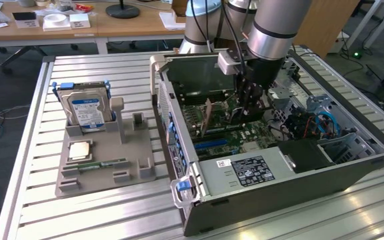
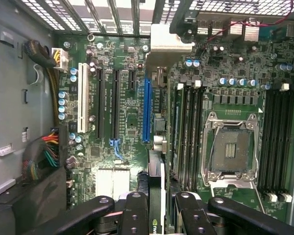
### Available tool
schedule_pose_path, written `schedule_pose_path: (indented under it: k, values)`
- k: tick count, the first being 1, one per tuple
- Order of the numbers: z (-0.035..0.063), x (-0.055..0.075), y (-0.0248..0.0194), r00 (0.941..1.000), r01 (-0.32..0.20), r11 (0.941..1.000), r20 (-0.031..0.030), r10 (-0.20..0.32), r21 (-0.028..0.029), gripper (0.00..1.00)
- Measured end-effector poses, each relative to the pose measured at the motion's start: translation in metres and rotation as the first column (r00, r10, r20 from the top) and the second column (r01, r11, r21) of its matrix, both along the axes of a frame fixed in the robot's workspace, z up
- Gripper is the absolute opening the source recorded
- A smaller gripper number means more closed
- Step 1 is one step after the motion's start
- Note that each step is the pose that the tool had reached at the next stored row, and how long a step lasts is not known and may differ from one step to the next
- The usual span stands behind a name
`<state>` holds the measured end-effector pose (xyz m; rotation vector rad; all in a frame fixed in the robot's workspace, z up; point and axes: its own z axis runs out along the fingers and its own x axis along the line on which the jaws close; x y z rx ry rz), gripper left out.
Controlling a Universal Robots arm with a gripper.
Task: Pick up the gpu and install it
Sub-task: 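Insert the gpu into the slot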
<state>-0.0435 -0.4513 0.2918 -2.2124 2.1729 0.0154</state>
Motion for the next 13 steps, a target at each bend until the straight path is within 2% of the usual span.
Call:
schedule_pose_path:
  k: [2,13]
  values:
    - [0.0,-0.0008,-0.0013,1.0,0.0,1.0,0.0002,0.0,0.0,0.26]
    - [0.0,-0.0032,-0.0015,1.0,0.0,1.0,0.0012,0.0,0.0,0.26]
